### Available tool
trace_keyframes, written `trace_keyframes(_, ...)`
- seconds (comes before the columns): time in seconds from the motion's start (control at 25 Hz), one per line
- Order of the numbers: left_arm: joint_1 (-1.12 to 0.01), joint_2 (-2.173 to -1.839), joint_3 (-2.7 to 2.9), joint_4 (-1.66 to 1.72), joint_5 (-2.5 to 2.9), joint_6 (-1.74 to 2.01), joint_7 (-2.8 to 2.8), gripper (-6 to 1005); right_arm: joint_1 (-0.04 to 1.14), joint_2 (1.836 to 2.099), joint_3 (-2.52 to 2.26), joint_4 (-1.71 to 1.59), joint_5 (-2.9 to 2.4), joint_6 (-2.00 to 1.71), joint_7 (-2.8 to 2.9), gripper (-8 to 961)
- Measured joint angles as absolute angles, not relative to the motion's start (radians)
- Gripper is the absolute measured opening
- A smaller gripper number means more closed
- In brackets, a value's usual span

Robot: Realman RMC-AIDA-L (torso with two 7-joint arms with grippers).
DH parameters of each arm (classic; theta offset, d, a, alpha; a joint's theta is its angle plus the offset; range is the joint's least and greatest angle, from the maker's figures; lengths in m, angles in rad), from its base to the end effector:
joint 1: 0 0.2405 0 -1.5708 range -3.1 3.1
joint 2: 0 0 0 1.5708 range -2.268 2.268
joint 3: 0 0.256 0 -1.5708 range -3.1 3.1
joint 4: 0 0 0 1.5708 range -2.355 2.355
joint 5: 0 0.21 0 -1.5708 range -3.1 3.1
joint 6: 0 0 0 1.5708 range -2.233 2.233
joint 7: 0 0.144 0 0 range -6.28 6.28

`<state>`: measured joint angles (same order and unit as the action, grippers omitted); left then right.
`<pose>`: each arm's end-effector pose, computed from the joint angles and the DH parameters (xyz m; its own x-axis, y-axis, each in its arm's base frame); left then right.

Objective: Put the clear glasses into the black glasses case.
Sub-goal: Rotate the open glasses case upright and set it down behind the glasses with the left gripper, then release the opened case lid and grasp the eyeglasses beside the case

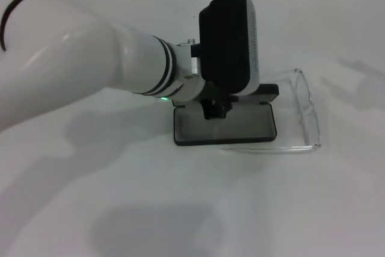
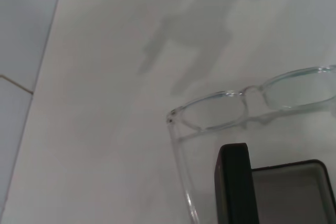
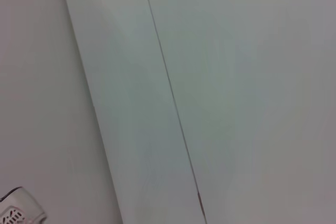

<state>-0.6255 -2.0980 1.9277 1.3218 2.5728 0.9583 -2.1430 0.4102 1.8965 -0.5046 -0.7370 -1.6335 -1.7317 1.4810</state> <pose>-0.1068 0.3495 -0.1027 0.9236 -0.2001 -0.3269 -0.3129 -0.8863 -0.3414 0.2859 0.3225 0.1461 0.6181 -0.1341 -0.7746 -0.5512 -0.7764 -0.3054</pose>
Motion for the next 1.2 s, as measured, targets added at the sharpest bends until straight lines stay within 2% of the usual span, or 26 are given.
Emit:
trace_keyframes(0.84,-0.619,-2.095,1.920,1.312,2.573,0.962,-2.152,238,0.408,1.897,-0.492,-0.736,-1.621,-1.748,1.480,708)
trace_keyframes(0.96,-0.613,-2.095,1.919,1.325,2.566,0.966,-2.152,469,0.407,1.897,-0.492,-0.736,-1.620,-1.754,1.480,708)
trace_keyframes(1.2,-0.590,-2.094,1.871,1.403,2.523,1.013,-2.151,489,0.402,1.896,-0.493,-0.736,-1.624,-1.758,1.480,708)
